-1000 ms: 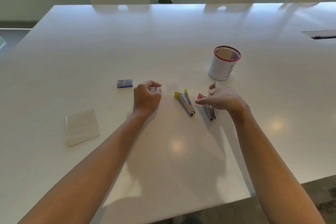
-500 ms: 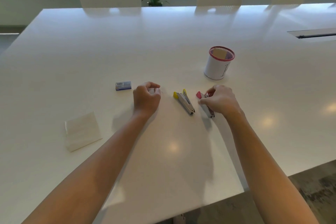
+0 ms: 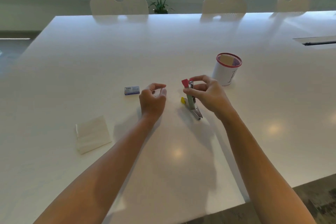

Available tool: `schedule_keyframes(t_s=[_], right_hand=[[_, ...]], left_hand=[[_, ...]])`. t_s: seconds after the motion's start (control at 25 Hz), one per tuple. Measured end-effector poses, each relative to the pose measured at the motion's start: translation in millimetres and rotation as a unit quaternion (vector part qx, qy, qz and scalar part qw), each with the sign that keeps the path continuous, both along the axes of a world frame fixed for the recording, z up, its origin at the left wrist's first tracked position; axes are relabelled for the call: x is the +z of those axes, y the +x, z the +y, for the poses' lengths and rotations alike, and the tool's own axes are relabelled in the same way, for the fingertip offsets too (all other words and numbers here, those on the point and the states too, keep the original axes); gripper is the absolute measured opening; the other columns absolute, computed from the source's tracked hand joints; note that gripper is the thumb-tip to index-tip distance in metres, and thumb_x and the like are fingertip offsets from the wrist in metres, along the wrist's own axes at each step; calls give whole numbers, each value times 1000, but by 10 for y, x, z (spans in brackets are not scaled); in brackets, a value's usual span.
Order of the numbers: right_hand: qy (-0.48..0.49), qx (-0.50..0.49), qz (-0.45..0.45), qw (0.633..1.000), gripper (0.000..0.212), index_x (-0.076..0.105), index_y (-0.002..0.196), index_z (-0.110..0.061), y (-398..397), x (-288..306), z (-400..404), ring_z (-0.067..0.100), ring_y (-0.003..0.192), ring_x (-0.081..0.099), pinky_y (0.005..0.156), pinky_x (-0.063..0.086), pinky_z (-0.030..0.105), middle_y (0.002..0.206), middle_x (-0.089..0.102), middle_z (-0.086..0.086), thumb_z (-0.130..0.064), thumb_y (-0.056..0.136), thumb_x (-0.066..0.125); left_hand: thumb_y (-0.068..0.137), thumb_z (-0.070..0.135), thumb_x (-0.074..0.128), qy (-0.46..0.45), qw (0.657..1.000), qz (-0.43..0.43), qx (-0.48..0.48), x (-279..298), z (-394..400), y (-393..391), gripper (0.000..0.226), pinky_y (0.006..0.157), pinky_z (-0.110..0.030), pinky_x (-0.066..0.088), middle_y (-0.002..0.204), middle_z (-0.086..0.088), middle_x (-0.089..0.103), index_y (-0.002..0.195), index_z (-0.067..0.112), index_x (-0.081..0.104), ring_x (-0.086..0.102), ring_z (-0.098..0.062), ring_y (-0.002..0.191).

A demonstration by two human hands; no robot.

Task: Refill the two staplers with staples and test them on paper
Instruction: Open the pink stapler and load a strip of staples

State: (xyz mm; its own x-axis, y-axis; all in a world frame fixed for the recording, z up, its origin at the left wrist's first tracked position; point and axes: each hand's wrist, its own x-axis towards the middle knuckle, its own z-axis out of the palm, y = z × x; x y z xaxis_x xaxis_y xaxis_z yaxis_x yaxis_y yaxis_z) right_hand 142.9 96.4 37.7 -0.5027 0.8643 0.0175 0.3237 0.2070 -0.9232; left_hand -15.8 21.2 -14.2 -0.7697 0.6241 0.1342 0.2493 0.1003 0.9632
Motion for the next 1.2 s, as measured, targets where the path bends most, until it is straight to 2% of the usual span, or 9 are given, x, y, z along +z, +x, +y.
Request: schedule_keyframes(t_s=[0.16,0.24,0.4,0.64,0.88,0.96,1.04,1.12,1.2], right_hand=[[51,8,27,998,50,60,122,-19,-318,-8,-181,11,85,74,80,61,27,100,77,-1,-35,80,81],[84,5,30,996,48,59,120,-19,-493,-19,-273,7,83,73,73,59,18,98,74,-3,-37,81,80],[115,12,45,992,43,59,116,-21,-752,-59,-384,0,72,70,59,54,11,92,70,-7,-39,82,79],[35,66,82,994,44,64,114,-18,-925,-141,-348,0,85,72,72,56,15,95,74,-6,-34,77,84],[-74,48,175,981,29,71,103,-12,-1063,-205,-388,17,91,75,89,59,38,95,76,7,-27,81,82],[-76,32,199,976,28,70,103,-11,-1123,-231,-467,16,89,74,85,60,37,97,76,6,-29,84,79],[-50,11,196,979,21,68,99,-15,-1189,-268,-562,9,77,71,70,58,26,89,75,-2,-33,89,72],[-4,-5,183,983,17,63,91,-18,-1236,-281,-638,2,61,61,56,47,18,74,67,-8,-35,94,64],[39,-6,171,984,19,56,83,-18,-1269,-278,-667,-1,54,51,52,40,14,64,58,-9,-32,96,58]], left_hand=[[97,33,53,105,989,-101,-33,103,-100,77,23,82,-26,54,92,4,76,92,23,74,69,-8,91],[97,38,56,144,975,-157,-60,164,-153,72,27,80,-30,59,93,-6,76,96,17,72,73,-19,91],[95,23,66,151,966,-210,-25,224,-266,-56,19,81,-40,62,95,-10,75,105,7,71,74,-25,88],[101,20,58,171,941,-292,-7,218,-360,-278,27,79,-33,56,88,-9,69,109,-2,70,67,-21,84],[99,25,59,213,917,-336,-26,249,-364,-257,29,68,-22,54,85,-6,69,105,-1,70,66,-12,74],[100,24,58,233,906,-352,-26,255,-346,-243,29,75,-27,55,89,-7,72,103,-1,71,66,-17,81],[101,26,55,237,901,-361,-23,256,-339,-212,29,79,-35,53,89,-9,72,99,3,72,65,-24,85],[103,29,51,229,904,-359,-23,260,-334,-166,32,90,-40,57,91,-11,73,99,6,73,70,-30,95],[105,30,47,219,911,-348,-21,264,-330,-126,35,95,-43,57,89,-11,74,95,8,73,72,-29,96]])
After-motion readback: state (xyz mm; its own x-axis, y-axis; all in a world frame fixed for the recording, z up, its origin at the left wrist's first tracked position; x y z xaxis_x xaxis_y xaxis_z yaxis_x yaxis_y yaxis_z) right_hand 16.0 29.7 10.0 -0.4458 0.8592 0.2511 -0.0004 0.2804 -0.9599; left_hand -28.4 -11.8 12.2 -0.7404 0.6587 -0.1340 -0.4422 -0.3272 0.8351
